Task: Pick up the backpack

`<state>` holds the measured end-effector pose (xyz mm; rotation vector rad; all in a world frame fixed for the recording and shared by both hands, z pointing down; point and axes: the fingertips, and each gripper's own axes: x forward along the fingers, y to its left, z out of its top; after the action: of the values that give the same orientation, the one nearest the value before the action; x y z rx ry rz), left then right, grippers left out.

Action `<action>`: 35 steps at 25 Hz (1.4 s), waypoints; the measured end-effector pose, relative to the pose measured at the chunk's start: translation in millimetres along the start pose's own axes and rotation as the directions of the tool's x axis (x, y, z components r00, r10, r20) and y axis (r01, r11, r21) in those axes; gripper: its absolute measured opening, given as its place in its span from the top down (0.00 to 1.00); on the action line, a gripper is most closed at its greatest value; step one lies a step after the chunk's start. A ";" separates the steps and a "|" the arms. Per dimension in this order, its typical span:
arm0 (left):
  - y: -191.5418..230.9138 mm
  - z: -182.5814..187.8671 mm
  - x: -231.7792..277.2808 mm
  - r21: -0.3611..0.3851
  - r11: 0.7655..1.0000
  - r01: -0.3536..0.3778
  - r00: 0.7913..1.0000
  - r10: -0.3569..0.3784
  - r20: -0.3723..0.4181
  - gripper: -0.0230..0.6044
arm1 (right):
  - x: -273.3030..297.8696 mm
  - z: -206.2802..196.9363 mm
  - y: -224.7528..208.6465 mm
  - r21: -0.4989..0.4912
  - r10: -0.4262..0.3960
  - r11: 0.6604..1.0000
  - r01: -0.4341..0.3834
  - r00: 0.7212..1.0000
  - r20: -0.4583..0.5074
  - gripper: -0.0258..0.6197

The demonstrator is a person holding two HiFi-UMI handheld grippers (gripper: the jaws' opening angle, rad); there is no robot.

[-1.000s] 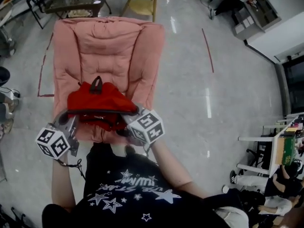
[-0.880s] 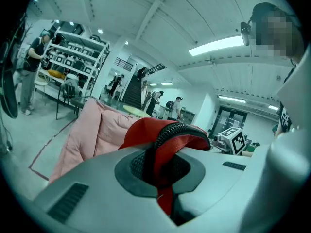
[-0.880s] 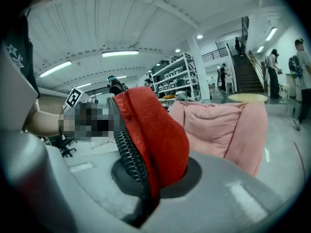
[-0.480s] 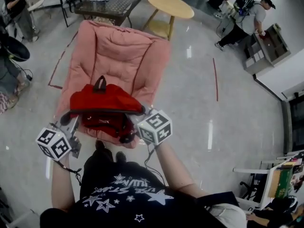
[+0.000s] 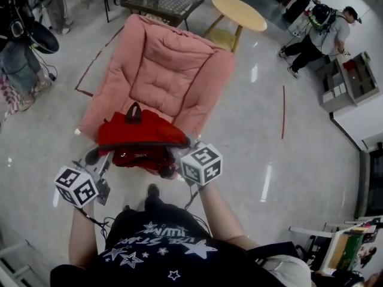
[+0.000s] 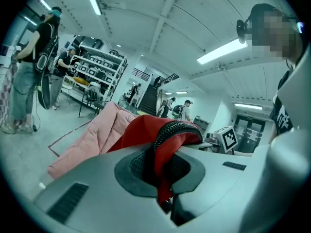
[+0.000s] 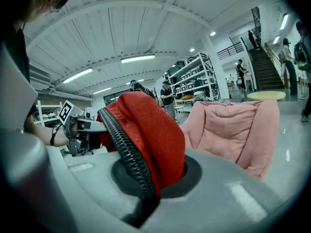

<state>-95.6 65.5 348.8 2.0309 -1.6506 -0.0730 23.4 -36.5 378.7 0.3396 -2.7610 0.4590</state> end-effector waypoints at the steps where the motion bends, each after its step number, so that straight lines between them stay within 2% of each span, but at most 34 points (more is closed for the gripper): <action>1: -0.5 -3.4 -6.8 -0.017 1.000 -0.007 1.000 0.007 0.013 0.93 | 0.8 -0.8 5.2 0.001 0.004 1.000 -0.004 1.000 -0.001 0.95; 5: 1.0 -11.6 -38.4 -0.066 0.997 -0.044 0.996 0.049 0.074 0.93 | 5.2 -0.9 33.5 -0.036 0.013 0.999 -0.013 1.000 -0.010 0.95; 10: -28.1 -29.1 -110.7 -0.038 0.998 -0.057 0.991 0.061 0.122 0.93 | -19.6 -10.3 100.6 -0.072 0.049 0.996 -0.049 0.999 0.001 0.95; 14: -47.2 -44.5 -156.3 -0.069 0.994 -0.080 0.983 0.090 0.158 0.93 | -37.7 -25.6 144.6 -0.106 0.060 0.992 -0.062 0.998 -0.016 0.95; 20: -100.5 -78.9 -216.8 -0.029 0.995 -0.094 0.984 0.097 0.150 0.93 | -94.7 -66.0 204.4 -0.061 0.085 0.995 -0.085 0.996 -0.008 0.95; 25: -126.5 -101.1 -252.2 -0.078 0.995 -0.062 0.981 0.075 0.179 0.93 | -132.8 -93.9 243.1 -0.048 0.065 0.997 -0.066 0.998 -0.020 0.95; 30: -161.1 -128.7 -269.6 -0.041 0.999 -0.028 0.990 0.033 0.140 0.93 | -176.4 -121.0 263.8 -0.024 0.027 0.999 -0.028 0.999 -0.043 0.95; 35: -192.5 -136.4 -265.6 -0.007 1.000 -0.006 0.992 0.007 0.128 0.93 | -207.4 -123.8 259.0 -0.048 -0.003 0.999 0.000 0.999 -0.051 0.95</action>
<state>57.6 384.0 312.8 2.0538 -1.7320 -0.2102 175.1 281.9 346.9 0.3139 -2.7171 0.3947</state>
